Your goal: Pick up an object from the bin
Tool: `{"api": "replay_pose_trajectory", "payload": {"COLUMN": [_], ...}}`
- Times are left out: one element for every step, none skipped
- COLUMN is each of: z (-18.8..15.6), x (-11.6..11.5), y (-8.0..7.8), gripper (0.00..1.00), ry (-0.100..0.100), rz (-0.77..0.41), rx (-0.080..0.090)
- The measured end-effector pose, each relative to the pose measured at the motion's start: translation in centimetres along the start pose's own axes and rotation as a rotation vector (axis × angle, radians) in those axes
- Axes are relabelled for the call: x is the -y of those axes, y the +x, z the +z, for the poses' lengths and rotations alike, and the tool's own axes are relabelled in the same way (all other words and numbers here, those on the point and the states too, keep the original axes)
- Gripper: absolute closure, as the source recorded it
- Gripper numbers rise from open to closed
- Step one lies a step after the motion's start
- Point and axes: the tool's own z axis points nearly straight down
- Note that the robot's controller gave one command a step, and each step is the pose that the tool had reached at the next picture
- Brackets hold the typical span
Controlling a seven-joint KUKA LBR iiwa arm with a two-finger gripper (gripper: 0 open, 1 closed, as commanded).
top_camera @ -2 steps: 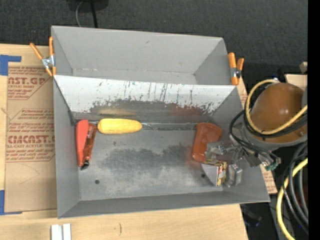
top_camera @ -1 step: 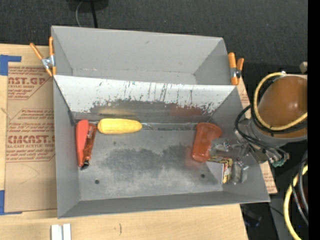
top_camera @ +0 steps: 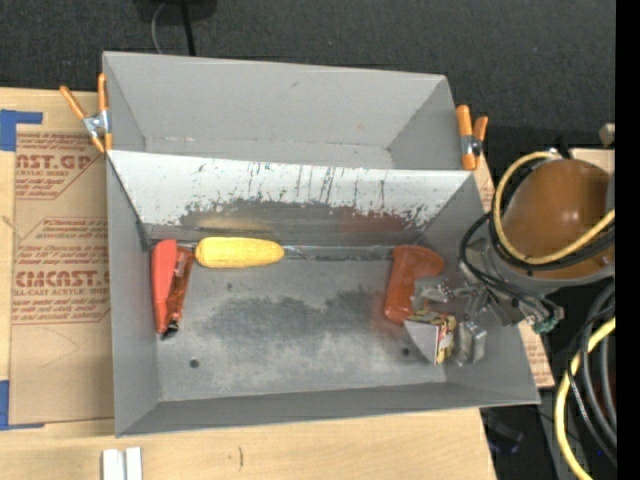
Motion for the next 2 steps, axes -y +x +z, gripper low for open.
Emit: {"api": "replay_pose_trajectory", "payload": {"z": [2.61, 1.77], "x": [-0.01, 0.07], "y": [0.19, 0.18], "gripper": [1.00, 1.00], "ry": [-0.006, -0.010], "rz": [-0.004, -0.013], "rx": [-0.008, -0.012]}}
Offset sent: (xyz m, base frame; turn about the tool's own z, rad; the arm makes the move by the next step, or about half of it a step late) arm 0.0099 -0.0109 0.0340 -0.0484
